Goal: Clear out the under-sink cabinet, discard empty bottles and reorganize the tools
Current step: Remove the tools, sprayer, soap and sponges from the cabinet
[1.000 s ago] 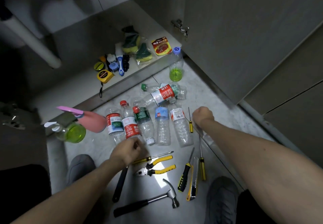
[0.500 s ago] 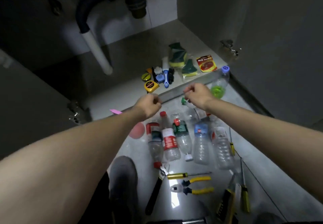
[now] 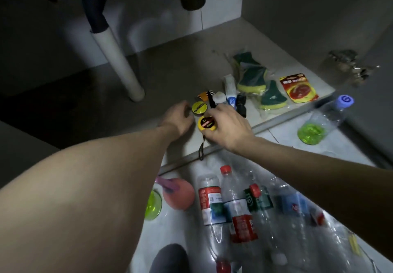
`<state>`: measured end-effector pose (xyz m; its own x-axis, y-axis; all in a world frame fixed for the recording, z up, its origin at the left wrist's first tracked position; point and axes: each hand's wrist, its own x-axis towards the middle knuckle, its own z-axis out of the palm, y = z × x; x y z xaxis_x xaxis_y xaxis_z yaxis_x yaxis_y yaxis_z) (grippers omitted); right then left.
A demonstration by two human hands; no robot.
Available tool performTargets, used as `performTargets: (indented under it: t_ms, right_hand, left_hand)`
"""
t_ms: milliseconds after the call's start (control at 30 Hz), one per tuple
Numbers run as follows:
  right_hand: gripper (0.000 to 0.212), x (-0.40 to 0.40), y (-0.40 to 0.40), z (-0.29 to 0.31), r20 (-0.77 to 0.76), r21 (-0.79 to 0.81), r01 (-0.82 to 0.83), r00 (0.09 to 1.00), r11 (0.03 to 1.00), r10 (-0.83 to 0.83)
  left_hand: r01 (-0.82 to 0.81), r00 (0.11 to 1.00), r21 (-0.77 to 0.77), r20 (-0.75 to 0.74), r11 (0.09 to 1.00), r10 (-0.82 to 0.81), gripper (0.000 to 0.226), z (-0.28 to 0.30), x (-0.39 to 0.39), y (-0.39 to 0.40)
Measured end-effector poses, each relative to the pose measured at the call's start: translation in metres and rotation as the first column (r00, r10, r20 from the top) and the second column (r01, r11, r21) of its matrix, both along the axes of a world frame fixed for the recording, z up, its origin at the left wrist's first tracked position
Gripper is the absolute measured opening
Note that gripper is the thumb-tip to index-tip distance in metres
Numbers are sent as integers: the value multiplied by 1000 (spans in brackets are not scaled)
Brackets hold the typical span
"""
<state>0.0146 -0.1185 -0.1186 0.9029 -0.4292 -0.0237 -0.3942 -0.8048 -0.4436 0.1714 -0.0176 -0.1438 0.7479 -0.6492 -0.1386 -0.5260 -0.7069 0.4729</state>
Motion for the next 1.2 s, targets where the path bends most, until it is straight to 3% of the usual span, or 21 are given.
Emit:
performTargets:
  t_ms: [133, 300, 500, 600, 767, 900, 1067, 1200]
  right_hand:
    - [60, 13, 5, -14, -100, -174, -53, 994, 983, 35]
    - [53, -3, 5, -24, -44, -277, -89, 996, 957, 80]
    - [60, -21, 6, -25, -35, -228, -69, 997, 971, 62]
    - [68, -18, 9, -24, -43, -183, -17, 999, 983, 9]
    - [70, -13, 13, -26, -84, -151, 16, 996, 988, -29]
    - [73, -25, 11, -23, -34, -60, 43, 998, 997, -45]
    - [76, -74, 5, -11, 44, 84, 66, 997, 994, -70]
    - [57, -127, 0, 6, 52, 132, 69, 996, 989, -76]
  left_hand:
    - [-121, 991, -39, -65, 992, 118, 30, -6, 6, -27]
    - [-151, 981, -94, -133, 984, 138, 47, -15, 15, -20]
    - [-149, 986, -182, -97, 972, 133, 29, -17, 24, 3]
    - [-128, 991, -177, -51, 976, 121, 32, -14, 21, 3]
    - [-37, 995, -37, 95, 999, 40, 40, -12, 10, -5]
    - [-68, 987, 80, 150, 994, 56, 43, -6, 9, -17]
    - [-109, 992, 84, 67, 991, 103, 76, 21, -4, -30]
    - [-81, 997, 106, 2, 991, 81, 59, 69, -24, -40]
